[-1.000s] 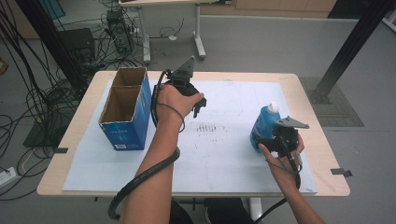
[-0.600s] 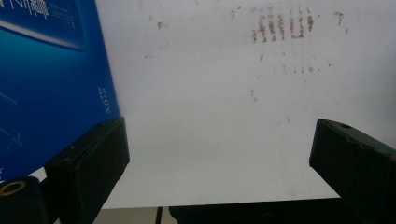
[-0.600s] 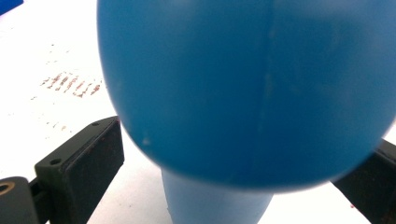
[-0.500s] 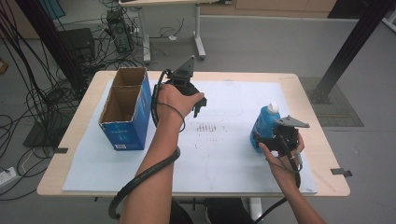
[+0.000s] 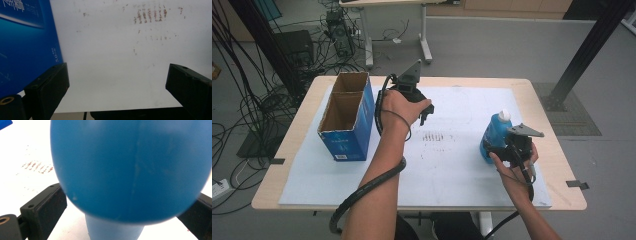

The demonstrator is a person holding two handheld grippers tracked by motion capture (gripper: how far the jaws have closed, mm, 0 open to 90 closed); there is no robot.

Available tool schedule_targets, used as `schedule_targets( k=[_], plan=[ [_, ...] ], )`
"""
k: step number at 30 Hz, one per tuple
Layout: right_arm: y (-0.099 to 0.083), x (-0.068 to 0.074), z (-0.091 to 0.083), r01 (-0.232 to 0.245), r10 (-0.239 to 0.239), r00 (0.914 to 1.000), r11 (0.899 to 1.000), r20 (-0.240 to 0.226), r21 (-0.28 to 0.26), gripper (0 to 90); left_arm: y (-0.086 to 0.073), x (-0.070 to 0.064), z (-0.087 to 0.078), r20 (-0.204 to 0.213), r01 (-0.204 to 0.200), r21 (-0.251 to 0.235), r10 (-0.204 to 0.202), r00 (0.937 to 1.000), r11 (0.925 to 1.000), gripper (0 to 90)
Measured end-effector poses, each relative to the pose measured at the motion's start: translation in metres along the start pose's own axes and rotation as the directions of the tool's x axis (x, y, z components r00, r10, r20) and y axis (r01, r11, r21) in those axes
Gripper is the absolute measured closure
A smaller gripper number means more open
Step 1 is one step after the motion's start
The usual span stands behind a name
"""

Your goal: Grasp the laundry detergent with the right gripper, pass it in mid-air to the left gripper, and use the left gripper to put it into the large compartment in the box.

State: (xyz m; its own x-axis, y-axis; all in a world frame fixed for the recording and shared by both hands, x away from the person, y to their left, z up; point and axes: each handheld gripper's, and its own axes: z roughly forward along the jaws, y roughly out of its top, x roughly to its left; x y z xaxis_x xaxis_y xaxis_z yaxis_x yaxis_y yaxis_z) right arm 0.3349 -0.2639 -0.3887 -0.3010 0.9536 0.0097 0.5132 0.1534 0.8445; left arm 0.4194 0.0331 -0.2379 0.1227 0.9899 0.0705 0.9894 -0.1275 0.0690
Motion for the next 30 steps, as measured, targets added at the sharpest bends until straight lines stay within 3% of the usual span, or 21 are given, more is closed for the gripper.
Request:
schedule_targets(
  k=[9,18,30],
  plan=[
    [-0.001,0.003,0.002,0.015,-0.015,0.9999,1.000,-0.002,0.004,7.7,0.000,-0.001,0.001,-0.004,-0.005,-0.001,0.005,1.0000,1.0000,5.5],
    [-0.004,-0.001,0.007,-0.009,0.009,1.0000,1.000,0.000,0.010,16.0,0.000,-0.001,0.003,-0.008,-0.008,0.001,0.008,0.9999,1.0000,5.5],
    [-0.006,0.001,0.010,0.010,-0.010,0.9999,1.000,-0.004,0.007,28.3,0.002,-0.002,0.003,-0.004,-0.013,0.003,0.013,0.9999,0.9999,5.5]
  ],
)
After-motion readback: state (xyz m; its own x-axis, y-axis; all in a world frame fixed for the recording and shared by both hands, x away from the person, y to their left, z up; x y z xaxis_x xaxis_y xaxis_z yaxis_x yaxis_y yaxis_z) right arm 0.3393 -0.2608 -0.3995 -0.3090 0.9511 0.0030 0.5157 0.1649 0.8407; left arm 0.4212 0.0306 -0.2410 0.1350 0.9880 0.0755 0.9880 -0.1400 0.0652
